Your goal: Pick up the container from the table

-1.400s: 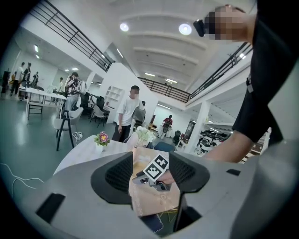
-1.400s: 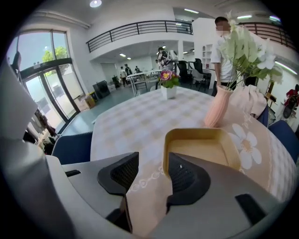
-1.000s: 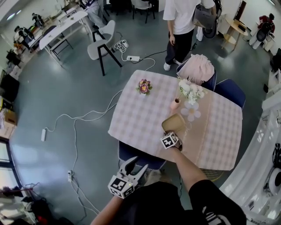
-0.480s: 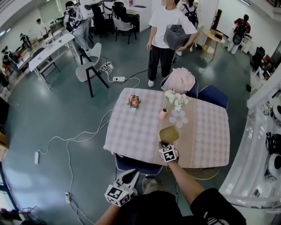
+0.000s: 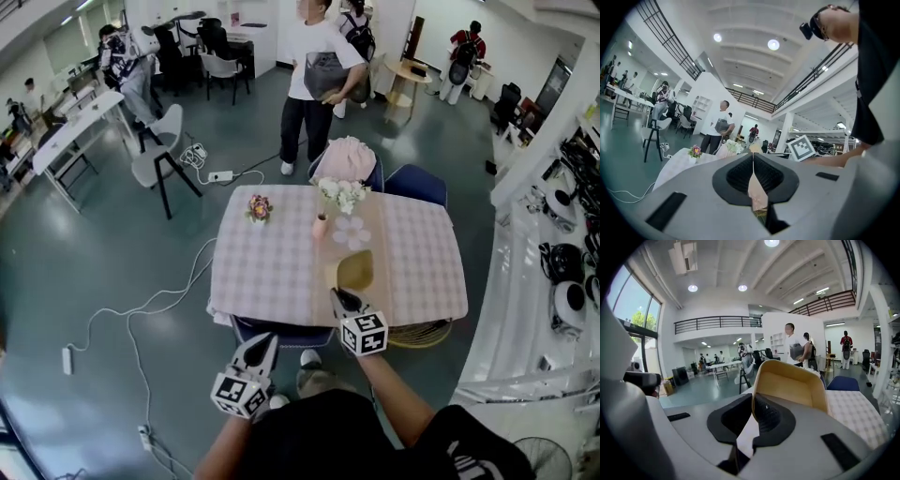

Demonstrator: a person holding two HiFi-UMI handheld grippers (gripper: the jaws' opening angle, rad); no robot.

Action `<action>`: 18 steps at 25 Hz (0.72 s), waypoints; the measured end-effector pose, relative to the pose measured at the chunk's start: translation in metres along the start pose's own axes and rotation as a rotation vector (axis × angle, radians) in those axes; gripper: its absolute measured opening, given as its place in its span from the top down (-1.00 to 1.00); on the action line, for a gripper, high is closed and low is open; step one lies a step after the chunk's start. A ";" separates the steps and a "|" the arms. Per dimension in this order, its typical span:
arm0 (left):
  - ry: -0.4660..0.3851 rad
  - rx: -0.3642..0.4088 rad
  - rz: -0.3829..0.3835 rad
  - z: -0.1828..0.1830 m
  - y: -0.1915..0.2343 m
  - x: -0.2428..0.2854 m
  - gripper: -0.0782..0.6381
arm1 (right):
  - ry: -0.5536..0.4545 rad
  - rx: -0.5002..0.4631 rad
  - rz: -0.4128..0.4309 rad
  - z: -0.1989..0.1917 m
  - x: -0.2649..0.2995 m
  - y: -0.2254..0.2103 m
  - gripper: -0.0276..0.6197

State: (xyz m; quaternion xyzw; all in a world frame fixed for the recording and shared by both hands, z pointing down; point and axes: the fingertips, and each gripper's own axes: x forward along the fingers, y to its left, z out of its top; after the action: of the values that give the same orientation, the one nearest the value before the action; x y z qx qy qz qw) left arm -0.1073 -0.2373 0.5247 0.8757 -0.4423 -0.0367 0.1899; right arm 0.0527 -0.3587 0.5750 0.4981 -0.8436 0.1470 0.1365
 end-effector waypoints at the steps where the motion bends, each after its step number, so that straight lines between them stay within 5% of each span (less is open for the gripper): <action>1: -0.014 0.008 0.006 0.004 0.001 -0.002 0.76 | -0.025 -0.002 -0.006 0.009 -0.011 0.007 0.87; 7: -0.069 0.042 0.030 0.019 0.002 -0.012 0.76 | -0.147 -0.026 -0.034 0.043 -0.072 0.045 0.87; 18: -0.120 0.104 -0.057 0.046 -0.021 0.000 0.76 | -0.223 -0.037 -0.108 0.050 -0.112 0.059 0.87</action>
State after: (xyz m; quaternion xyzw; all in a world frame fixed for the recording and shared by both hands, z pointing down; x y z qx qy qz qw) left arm -0.1021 -0.2404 0.4749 0.8929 -0.4291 -0.0715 0.1161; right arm 0.0483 -0.2613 0.4799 0.5535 -0.8280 0.0676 0.0588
